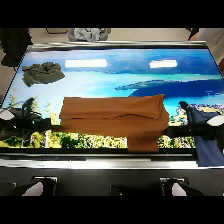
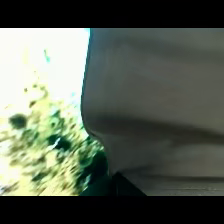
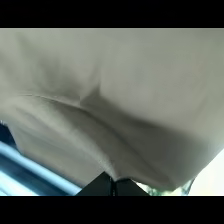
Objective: Fold the shirts.
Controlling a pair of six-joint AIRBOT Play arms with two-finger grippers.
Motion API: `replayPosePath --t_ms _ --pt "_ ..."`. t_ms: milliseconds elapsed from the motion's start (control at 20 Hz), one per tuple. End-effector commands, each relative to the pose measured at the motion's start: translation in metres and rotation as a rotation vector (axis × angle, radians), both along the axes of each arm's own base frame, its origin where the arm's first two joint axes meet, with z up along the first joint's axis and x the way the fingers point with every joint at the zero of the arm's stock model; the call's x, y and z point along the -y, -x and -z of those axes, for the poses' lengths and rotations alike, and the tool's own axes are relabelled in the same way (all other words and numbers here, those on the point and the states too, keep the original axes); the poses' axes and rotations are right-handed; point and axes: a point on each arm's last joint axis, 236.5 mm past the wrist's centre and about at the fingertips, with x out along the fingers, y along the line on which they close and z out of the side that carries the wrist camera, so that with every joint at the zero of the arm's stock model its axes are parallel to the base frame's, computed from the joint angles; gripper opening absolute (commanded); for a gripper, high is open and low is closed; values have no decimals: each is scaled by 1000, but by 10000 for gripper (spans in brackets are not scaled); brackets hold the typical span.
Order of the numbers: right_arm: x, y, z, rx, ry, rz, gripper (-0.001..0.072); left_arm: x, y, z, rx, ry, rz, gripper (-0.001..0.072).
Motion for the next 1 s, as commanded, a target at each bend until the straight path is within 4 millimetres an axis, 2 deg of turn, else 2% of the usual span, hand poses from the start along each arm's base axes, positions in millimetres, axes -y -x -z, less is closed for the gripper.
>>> replayPosePath --t_ms 0,50,200,300,400,600,750,800,850,900,950 --pt "9 -59 -39 132 -35 67 44 -3 -38 -29 83 -5 -5 23" --pt "10 -76 -40 144 -40 67 44 -4 -52 -29 84 1 -3 23" --pt "-3 -134 -35 176 -13 6 44 -1 -101 -29 97 56 -7 24" --pt "3 -171 -20 157 32 52 45 -2 -132 -23 87 78 -25 24" --pt "8 -194 -5 116 16 101 45 -3 -154 -11 58 96 -37 25" --pt "16 -218 20 107 12 154 45 -2 -178 28 -25 123 -59 25" --pt "14 -217 38 71 5 153 46 1 -175 55 -98 148 -98 27" --pt "11 -215 42 60 0 145 48 7 -176 58 -103 173 -102 33" --pt "9 -216 41 61 -7 143 49 15 -179 56 -101 211 -110 109" --pt "8 -217 36 70 -20 150 78 22 -182 51 -94 251 -120 338" --pt "11 -217 29 84 -17 145 296 24 -186 45 -84 274 -126 586"
